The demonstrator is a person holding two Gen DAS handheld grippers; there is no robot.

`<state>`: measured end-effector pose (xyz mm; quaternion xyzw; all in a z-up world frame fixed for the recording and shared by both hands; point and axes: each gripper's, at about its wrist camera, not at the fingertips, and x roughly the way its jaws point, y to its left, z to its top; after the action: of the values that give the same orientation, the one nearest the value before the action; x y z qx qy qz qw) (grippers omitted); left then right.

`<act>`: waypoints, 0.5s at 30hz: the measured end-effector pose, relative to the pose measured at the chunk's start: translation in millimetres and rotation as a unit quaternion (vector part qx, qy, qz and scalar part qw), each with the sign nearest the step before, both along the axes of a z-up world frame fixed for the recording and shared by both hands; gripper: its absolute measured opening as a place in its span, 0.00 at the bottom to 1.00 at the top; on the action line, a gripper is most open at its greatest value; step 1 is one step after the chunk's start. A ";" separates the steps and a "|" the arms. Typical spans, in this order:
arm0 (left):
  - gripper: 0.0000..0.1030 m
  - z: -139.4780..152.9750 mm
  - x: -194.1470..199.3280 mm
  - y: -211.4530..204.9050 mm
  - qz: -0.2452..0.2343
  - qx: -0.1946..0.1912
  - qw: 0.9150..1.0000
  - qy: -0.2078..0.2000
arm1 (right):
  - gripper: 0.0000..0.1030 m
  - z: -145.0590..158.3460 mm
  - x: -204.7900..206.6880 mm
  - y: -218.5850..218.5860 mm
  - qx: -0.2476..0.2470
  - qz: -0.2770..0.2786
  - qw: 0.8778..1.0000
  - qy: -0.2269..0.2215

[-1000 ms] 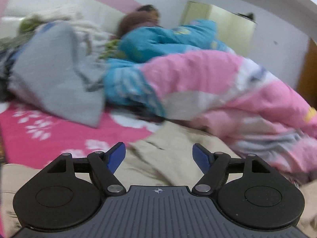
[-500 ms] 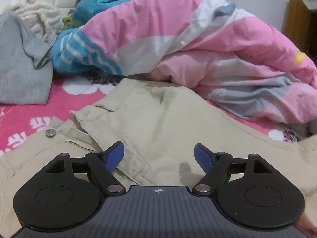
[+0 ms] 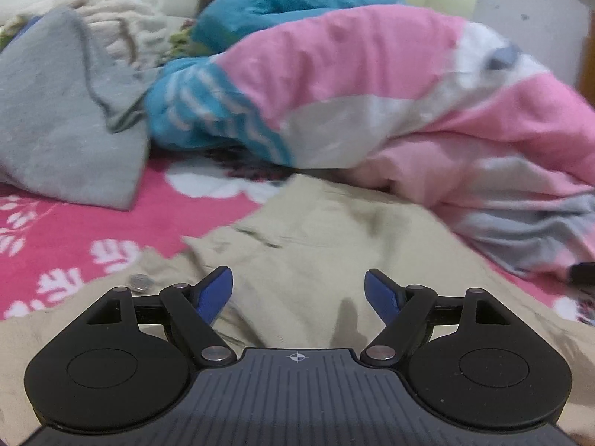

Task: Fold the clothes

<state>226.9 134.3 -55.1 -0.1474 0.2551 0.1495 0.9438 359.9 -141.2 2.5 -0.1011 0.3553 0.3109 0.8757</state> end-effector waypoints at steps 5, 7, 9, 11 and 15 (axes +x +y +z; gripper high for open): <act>0.76 -3.2 8.5 21.9 0.035 -0.002 0.999 0.021 | 0.59 -39.8 45.6 21.8 -0.078 0.033 0.996 0.009; 0.76 -6.0 10.2 25.1 0.035 -0.003 0.999 0.028 | 0.60 -43.6 51.7 10.3 -0.070 0.041 0.996 0.025; 0.76 -6.8 10.3 23.8 0.033 0.004 0.999 0.030 | 0.60 -44.1 56.2 -1.4 -0.061 0.047 0.996 0.047; 0.77 -7.8 10.7 23.8 0.032 0.006 0.999 0.031 | 0.60 -44.8 59.4 -10.3 -0.047 0.057 0.993 0.096; 0.77 -9.1 11.9 22.5 0.032 0.013 0.999 0.033 | 0.50 -44.6 41.7 -9.6 -0.087 0.085 0.988 0.092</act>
<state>238.8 156.9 -64.2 -0.1378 0.2790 0.1875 0.9317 401.6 -150.8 -42.0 -0.1779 0.4504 0.3600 0.7974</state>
